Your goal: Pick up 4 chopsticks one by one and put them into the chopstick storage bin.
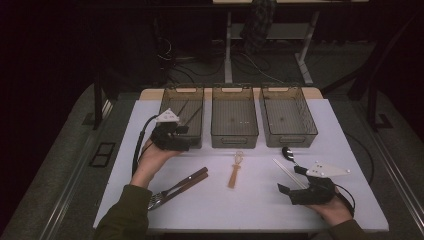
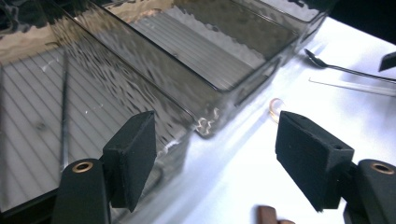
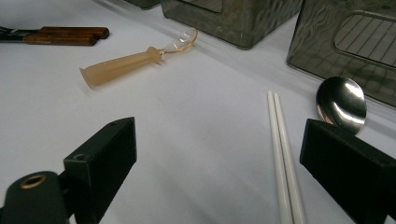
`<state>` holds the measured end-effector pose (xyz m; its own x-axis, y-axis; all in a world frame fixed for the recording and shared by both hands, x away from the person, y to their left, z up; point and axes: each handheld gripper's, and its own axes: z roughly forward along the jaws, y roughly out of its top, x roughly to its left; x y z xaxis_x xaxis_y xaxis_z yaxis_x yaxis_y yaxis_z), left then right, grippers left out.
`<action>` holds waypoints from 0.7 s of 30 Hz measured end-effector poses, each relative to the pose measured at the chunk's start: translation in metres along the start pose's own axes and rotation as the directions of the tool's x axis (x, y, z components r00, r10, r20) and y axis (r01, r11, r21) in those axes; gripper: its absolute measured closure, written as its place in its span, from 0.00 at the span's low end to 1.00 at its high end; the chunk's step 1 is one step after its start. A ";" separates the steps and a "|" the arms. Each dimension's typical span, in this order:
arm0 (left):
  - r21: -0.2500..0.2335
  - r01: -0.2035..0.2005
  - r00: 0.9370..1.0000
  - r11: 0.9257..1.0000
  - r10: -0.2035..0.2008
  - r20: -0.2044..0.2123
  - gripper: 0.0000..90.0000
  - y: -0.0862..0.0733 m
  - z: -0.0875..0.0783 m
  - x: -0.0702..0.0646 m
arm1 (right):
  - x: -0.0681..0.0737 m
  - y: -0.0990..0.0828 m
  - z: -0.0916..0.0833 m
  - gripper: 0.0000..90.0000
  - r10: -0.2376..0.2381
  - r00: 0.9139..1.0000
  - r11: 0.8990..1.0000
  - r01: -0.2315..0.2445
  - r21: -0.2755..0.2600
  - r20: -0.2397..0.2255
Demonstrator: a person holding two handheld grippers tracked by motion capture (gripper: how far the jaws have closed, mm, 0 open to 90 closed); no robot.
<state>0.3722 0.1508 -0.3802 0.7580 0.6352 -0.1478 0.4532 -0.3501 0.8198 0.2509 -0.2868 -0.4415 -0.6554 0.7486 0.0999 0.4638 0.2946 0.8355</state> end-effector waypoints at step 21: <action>-0.036 -0.079 0.996 0.996 0.081 0.045 0.17 -0.041 -0.019 -0.046 | -0.002 0.000 -0.003 0.12 0.025 1.000 1.000 -0.025 -0.009 -0.010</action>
<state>0.3099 0.1492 -0.3962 0.8125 0.5733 -0.1060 0.3748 -0.3744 0.8481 0.2500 -0.2899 -0.4395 -0.6495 0.7499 0.1257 0.4747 0.2709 0.8374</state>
